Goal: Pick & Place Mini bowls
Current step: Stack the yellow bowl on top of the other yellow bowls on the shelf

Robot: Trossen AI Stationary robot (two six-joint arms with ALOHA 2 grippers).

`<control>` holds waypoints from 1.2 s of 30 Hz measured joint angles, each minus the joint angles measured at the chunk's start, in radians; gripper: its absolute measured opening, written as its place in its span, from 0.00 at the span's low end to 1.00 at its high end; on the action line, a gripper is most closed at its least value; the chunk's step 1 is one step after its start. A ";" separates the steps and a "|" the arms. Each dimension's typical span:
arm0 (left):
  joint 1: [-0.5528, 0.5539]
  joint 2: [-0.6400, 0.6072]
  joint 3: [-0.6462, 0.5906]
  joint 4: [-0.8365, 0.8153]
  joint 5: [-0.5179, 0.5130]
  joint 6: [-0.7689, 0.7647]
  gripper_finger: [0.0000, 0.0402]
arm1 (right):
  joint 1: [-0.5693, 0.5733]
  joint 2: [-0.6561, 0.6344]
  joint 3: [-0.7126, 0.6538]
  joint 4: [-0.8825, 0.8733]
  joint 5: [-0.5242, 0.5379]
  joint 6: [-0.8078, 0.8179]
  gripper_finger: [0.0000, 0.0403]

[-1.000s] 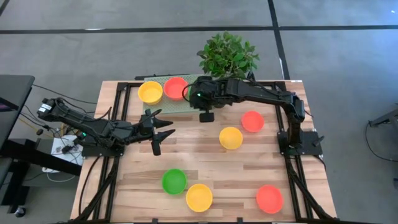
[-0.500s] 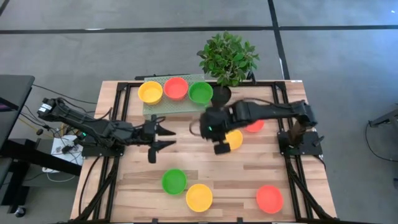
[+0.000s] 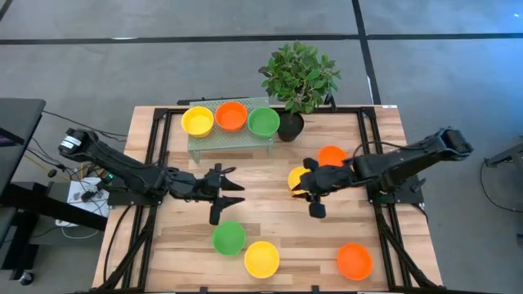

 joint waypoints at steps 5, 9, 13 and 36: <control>0.023 0.096 0.072 0.001 0.187 -0.075 0.41 | 0.005 -0.066 -0.169 0.156 0.001 0.039 0.22; 0.044 0.182 0.161 -0.057 0.314 -0.103 0.41 | -0.004 -0.079 -0.197 0.161 0.001 0.099 0.22; 0.065 0.278 0.255 -0.222 0.340 -0.119 0.41 | -0.003 -0.078 -0.198 0.164 0.002 0.115 0.22; -0.047 0.579 0.325 -0.220 0.470 -0.220 0.41 | 0.030 -0.075 -0.198 0.186 0.001 0.115 0.22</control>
